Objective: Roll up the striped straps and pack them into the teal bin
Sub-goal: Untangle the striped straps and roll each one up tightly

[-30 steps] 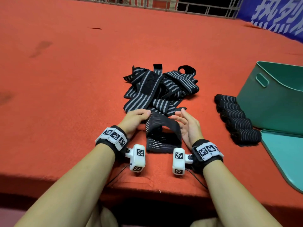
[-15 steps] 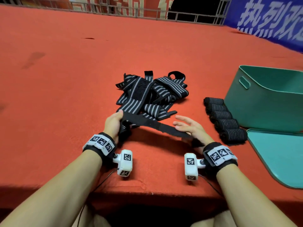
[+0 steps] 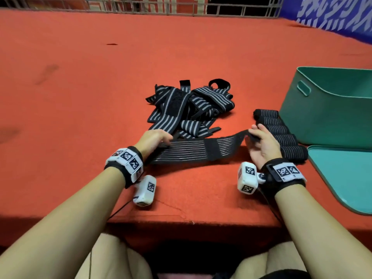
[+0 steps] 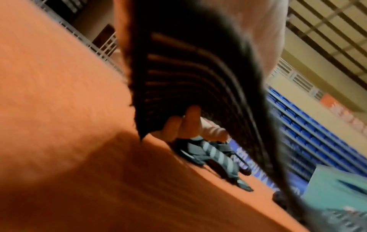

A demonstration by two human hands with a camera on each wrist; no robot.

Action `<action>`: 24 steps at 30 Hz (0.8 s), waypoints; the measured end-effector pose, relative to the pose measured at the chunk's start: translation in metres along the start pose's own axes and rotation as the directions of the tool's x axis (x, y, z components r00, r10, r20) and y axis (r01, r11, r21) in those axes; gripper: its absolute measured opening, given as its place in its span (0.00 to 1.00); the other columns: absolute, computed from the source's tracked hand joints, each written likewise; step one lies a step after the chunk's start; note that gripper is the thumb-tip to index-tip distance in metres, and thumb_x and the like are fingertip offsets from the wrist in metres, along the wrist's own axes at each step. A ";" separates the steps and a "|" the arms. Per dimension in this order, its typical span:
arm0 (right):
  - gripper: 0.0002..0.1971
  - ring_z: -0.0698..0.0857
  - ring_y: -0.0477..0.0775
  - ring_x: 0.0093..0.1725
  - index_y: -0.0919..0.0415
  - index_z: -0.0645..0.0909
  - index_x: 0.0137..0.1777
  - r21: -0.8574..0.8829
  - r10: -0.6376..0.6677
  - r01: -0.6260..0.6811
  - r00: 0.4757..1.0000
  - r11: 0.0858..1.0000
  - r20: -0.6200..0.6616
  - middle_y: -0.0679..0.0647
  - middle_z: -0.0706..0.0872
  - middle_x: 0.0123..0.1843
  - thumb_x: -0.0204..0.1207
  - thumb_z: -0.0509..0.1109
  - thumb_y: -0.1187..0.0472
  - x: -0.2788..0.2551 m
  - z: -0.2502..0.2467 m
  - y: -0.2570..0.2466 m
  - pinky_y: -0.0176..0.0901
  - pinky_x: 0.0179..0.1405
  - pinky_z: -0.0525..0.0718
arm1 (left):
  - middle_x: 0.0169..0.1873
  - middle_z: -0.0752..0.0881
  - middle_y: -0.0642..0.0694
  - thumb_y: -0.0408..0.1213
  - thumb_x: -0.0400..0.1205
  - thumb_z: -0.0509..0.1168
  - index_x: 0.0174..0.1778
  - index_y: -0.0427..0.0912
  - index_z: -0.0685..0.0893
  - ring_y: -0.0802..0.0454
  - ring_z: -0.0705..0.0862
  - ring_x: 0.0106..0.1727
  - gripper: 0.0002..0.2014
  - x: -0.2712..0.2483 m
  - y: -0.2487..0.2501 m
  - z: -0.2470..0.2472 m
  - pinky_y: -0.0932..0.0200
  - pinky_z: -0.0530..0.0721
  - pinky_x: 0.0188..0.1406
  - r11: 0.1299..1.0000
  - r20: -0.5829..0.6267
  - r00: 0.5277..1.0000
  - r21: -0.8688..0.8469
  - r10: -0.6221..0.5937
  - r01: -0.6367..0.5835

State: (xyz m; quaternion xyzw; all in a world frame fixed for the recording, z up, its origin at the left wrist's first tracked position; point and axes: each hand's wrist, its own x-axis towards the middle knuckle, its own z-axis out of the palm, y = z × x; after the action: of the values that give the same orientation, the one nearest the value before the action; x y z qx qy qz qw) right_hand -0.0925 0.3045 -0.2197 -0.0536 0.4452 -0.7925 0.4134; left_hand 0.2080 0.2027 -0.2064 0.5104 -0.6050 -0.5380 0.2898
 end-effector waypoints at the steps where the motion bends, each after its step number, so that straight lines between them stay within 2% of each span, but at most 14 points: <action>1: 0.26 0.90 0.53 0.43 0.67 0.82 0.71 0.014 -0.016 0.016 0.999 1.000 -0.042 0.60 0.90 0.54 0.73 0.71 0.83 0.003 -0.003 -0.003 0.44 0.39 0.91 | 0.34 0.88 0.50 0.24 0.75 0.69 0.42 0.38 0.89 0.52 0.85 0.40 0.06 0.000 -0.002 -0.007 0.69 0.82 0.36 0.995 0.018 1.000 0.095 -0.009 0.008; 3: 0.30 0.92 0.59 0.46 0.66 0.81 0.73 0.004 -0.042 0.043 0.993 0.999 -0.106 0.67 0.90 0.57 0.70 0.73 0.84 0.008 -0.009 -0.008 0.53 0.47 0.93 | 0.37 0.88 0.50 0.23 0.78 0.72 0.46 0.35 0.89 0.54 0.85 0.41 0.05 0.004 -0.013 -0.017 0.70 0.82 0.40 0.963 0.015 1.000 0.269 -0.021 0.017; 5: 0.32 0.93 0.64 0.50 0.65 0.82 0.71 -0.051 -0.075 0.069 0.989 0.996 -0.129 0.71 0.90 0.57 0.67 0.76 0.84 0.012 -0.012 -0.010 0.60 0.54 0.93 | 0.40 0.90 0.47 0.31 0.77 0.78 0.47 0.37 0.90 0.51 0.86 0.44 0.06 0.007 -0.024 -0.022 0.62 0.82 0.46 0.927 -0.016 1.000 0.375 -0.017 0.022; 7: 0.28 0.93 0.66 0.52 0.65 0.86 0.65 -0.102 -0.116 0.103 0.984 0.989 -0.133 0.72 0.91 0.56 0.65 0.77 0.84 0.013 -0.012 -0.008 0.62 0.58 0.92 | 0.37 0.89 0.46 0.36 0.76 0.81 0.46 0.37 0.90 0.53 0.85 0.38 0.09 0.007 -0.026 -0.020 0.65 0.81 0.39 0.922 -0.048 0.999 0.385 -0.006 0.024; 9: 0.22 0.94 0.65 0.51 0.62 0.90 0.56 -0.159 -0.155 0.135 0.981 0.978 -0.120 0.69 0.92 0.54 0.66 0.77 0.83 0.013 -0.009 -0.006 0.58 0.57 0.92 | 0.35 0.87 0.47 0.35 0.76 0.80 0.46 0.36 0.89 0.55 0.82 0.35 0.09 0.006 -0.023 -0.015 0.73 0.77 0.30 0.930 -0.037 0.999 0.368 0.027 -0.012; 11: 0.16 0.94 0.60 0.51 0.57 0.91 0.51 -0.271 -0.209 0.188 0.977 0.944 -0.050 0.64 0.93 0.53 0.71 0.77 0.78 0.010 -0.004 -0.005 0.52 0.49 0.93 | 0.35 0.86 0.47 0.36 0.77 0.80 0.46 0.37 0.90 0.54 0.82 0.36 0.08 0.004 -0.017 -0.009 0.75 0.76 0.27 0.930 -0.013 0.998 0.363 0.066 -0.057; 13: 0.13 0.93 0.57 0.49 0.54 0.91 0.49 -0.403 -0.261 0.262 0.964 0.877 0.059 0.60 0.94 0.53 0.73 0.78 0.73 0.006 0.002 -0.002 0.52 0.44 0.91 | 0.34 0.86 0.48 0.37 0.77 0.80 0.45 0.39 0.90 0.54 0.82 0.36 0.07 0.005 -0.014 -0.005 0.71 0.77 0.30 0.929 0.002 0.999 0.367 0.052 -0.049; 16: 0.13 0.91 0.57 0.49 0.52 0.92 0.45 -0.517 -0.305 0.363 0.932 0.775 0.197 0.55 0.94 0.47 0.73 0.79 0.73 0.002 0.010 0.007 0.55 0.52 0.89 | 0.35 0.88 0.49 0.39 0.79 0.78 0.41 0.44 0.87 0.55 0.84 0.36 0.06 0.006 -0.013 -0.006 0.64 0.78 0.32 0.892 0.053 0.996 0.450 -0.072 0.040; 19: 0.14 0.89 0.50 0.45 0.50 0.92 0.43 -0.600 -0.296 0.423 0.906 0.679 0.303 0.52 0.92 0.42 0.71 0.80 0.73 -0.002 0.013 0.019 0.47 0.50 0.88 | 0.37 0.89 0.48 0.41 0.80 0.78 0.40 0.44 0.87 0.53 0.86 0.39 0.08 0.006 -0.015 -0.010 0.63 0.80 0.36 0.838 0.089 0.985 0.541 -0.145 0.075; 21: 0.13 0.88 0.46 0.42 0.49 0.92 0.43 -0.646 -0.263 0.423 0.905 0.635 0.334 0.49 0.92 0.41 0.71 0.80 0.71 -0.002 0.011 0.027 0.43 0.47 0.87 | 0.39 0.89 0.47 0.41 0.77 0.80 0.40 0.43 0.87 0.52 0.85 0.41 0.09 0.007 -0.014 -0.011 0.60 0.81 0.41 0.825 0.085 0.986 0.561 -0.142 0.070; 24: 0.10 0.90 0.46 0.44 0.48 0.93 0.44 -0.715 -0.186 0.387 0.920 0.583 0.346 0.46 0.93 0.43 0.71 0.82 0.66 -0.002 0.011 0.038 0.43 0.50 0.87 | 0.41 0.88 0.51 0.47 0.75 0.80 0.41 0.47 0.87 0.53 0.85 0.46 0.10 0.006 -0.011 -0.009 0.56 0.83 0.49 0.752 0.021 0.997 0.657 -0.078 0.045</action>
State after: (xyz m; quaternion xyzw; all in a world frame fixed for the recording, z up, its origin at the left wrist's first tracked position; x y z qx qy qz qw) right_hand -0.0629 0.2889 -0.2414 -0.3890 0.6738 -0.5696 0.2650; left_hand 0.2174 0.1951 -0.2154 0.5864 -0.7447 -0.3129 0.0605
